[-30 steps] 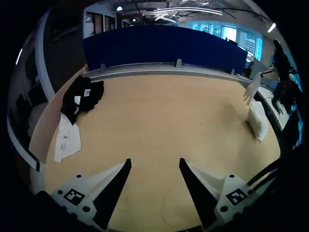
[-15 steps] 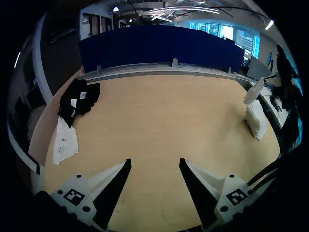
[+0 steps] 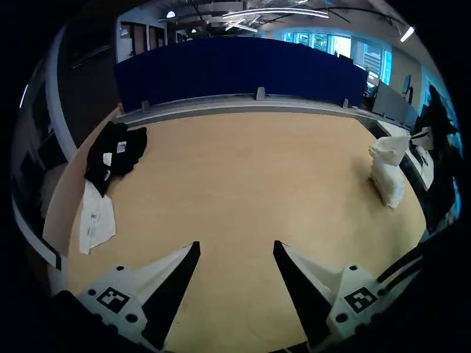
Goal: Fold towel
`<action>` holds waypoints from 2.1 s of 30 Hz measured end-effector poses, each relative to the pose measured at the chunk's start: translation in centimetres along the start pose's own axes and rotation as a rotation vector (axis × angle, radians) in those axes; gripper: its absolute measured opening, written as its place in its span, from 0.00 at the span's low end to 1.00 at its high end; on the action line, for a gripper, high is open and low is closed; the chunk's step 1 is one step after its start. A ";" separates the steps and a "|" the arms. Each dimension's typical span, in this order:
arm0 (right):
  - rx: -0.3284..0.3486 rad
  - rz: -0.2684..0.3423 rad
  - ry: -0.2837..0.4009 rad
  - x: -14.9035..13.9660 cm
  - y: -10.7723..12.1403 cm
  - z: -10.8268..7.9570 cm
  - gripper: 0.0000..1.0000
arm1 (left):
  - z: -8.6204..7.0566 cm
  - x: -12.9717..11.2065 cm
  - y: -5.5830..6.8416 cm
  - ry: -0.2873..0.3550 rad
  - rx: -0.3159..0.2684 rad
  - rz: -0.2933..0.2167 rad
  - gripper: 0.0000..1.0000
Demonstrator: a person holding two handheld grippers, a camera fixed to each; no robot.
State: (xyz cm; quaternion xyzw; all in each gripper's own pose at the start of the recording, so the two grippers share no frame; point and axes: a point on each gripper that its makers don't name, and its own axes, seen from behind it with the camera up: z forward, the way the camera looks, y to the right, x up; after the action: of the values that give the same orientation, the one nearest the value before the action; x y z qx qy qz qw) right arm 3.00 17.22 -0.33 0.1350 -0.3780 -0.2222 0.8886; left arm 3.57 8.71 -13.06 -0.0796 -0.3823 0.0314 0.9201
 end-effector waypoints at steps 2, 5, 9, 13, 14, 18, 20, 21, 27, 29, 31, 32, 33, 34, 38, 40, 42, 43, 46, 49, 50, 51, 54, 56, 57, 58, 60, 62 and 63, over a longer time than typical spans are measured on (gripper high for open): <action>-0.006 0.015 -0.008 -1.0 0.0 -0.1 0.05 | 0.0 0.0 0.0 -0.001 -0.001 0.003 0.92; -0.017 0.039 -0.020 -2.5 0.1 -0.1 0.05 | 0.1 -0.1 0.1 -0.003 -0.003 0.007 0.92; -0.026 0.069 -0.038 -4.6 0.1 0.1 0.05 | 0.1 -0.1 0.2 -0.005 -0.004 0.011 0.92; -0.025 0.101 -0.056 -6.4 -0.3 0.5 0.05 | 0.0 -0.2 0.3 -0.006 -0.005 0.017 0.92; -0.025 0.108 -0.060 -6.8 -0.5 0.6 0.05 | 0.0 -0.2 0.4 -0.006 -0.006 0.018 0.92; -0.026 0.134 -0.076 -8.4 -1.1 1.1 0.05 | -0.1 -0.2 0.5 -0.006 -0.006 0.023 0.92; -0.027 0.141 -0.086 -9.1 -1.2 1.3 0.05 | -0.2 -0.2 0.5 -0.006 -0.006 0.024 0.92; -0.027 0.144 -0.091 -9.5 -1.3 1.5 0.05 | -0.3 -0.1 0.5 -0.006 -0.006 0.025 0.92; -0.030 0.161 -0.115 -11.4 -2.1 2.2 0.05 | -0.4 -0.3 0.4 -0.007 -0.001 0.029 0.92; -0.030 0.170 -0.122 -12.1 -2.2 2.5 0.05 | -0.5 -0.4 0.3 -0.008 0.002 0.029 0.92; -0.031 0.180 -0.130 -12.7 -2.4 2.7 0.05 | -0.5 -0.4 0.2 -0.009 0.004 0.030 0.92; -0.032 0.186 -0.134 -13.1 -2.5 2.9 0.05 | -0.5 -0.5 0.2 -0.010 0.005 0.031 0.92; -0.032 0.192 -0.138 -13.4 -2.5 3.0 0.05 | -0.5 -0.5 0.1 -0.011 0.006 0.031 0.92; -0.033 0.198 -0.142 -13.7 -2.6 3.1 0.05 | -0.6 -0.5 0.1 -0.011 0.006 0.032 0.92; -0.037 0.219 -0.157 -14.8 -2.7 3.8 0.05 | -0.6 -0.6 0.2 -0.013 0.008 0.036 0.92; -0.040 0.228 -0.162 -15.2 -2.7 4.1 0.05 | -0.6 -0.6 0.2 -0.014 0.009 0.039 0.92; -0.042 0.237 -0.167 -15.6 -2.8 4.4 0.05 | -0.5 -0.5 0.2 -0.015 0.010 0.042 0.92; -0.044 0.243 -0.168 -15.7 -2.8 4.5 0.05 | -0.5 -0.5 0.3 -0.015 0.010 0.044 0.92; -0.047 0.257 -0.166 -15.8 -2.8 4.9 0.05 | -0.6 -0.4 0.4 -0.015 0.009 0.048 0.92; -0.047 0.266 -0.158 -15.7 -2.8 5.0 0.05 | -0.6 -0.2 0.5 -0.015 0.009 0.051 0.92; -0.047 0.266 -0.157 -15.7 -2.8 5.0 0.05 | -0.6 -0.1 0.5 -0.014 0.009 0.052 0.92; -0.048 0.266 -0.156 -15.7 -2.8 4.9 0.05 | -0.6 0.0 0.6 -0.014 0.009 0.053 0.92; -0.047 0.262 -0.153 -15.6 -2.8 4.7 0.06 | -0.5 0.1 0.7 -0.014 0.008 0.052 0.92; -0.049 0.261 -0.151 -15.6 -2.8 4.6 0.06 | -0.4 0.2 0.8 -0.014 0.007 0.052 0.92; -0.050 0.261 -0.149 -15.6 -2.7 4.5 0.08 | -0.4 0.2 0.9 -0.013 0.007 0.053 0.92; -0.052 0.261 -0.149 -15.6 -2.7 4.4 0.09 | -0.4 0.3 0.9 -0.013 0.006 0.053 0.92; -0.055 0.261 -0.148 -15.6 -2.7 4.2 0.15 | -0.3 0.4 1.1 -0.012 0.005 0.055 0.92; -0.059 0.264 -0.148 -15.8 -2.7 3.9 0.19 | -0.4 0.4 1.1 -0.011 0.005 0.057 0.92; -0.061 0.265 -0.148 -15.8 -2.7 3.8 0.23 | -0.4 0.4 1.2 -0.010 0.005 0.059 0.92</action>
State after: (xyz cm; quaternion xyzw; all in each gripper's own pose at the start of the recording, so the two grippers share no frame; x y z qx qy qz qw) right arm -10.27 22.52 -8.53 0.0400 -0.4501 -0.1238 0.8835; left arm 4.14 9.87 -13.20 -0.0882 -0.3844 0.0598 0.9170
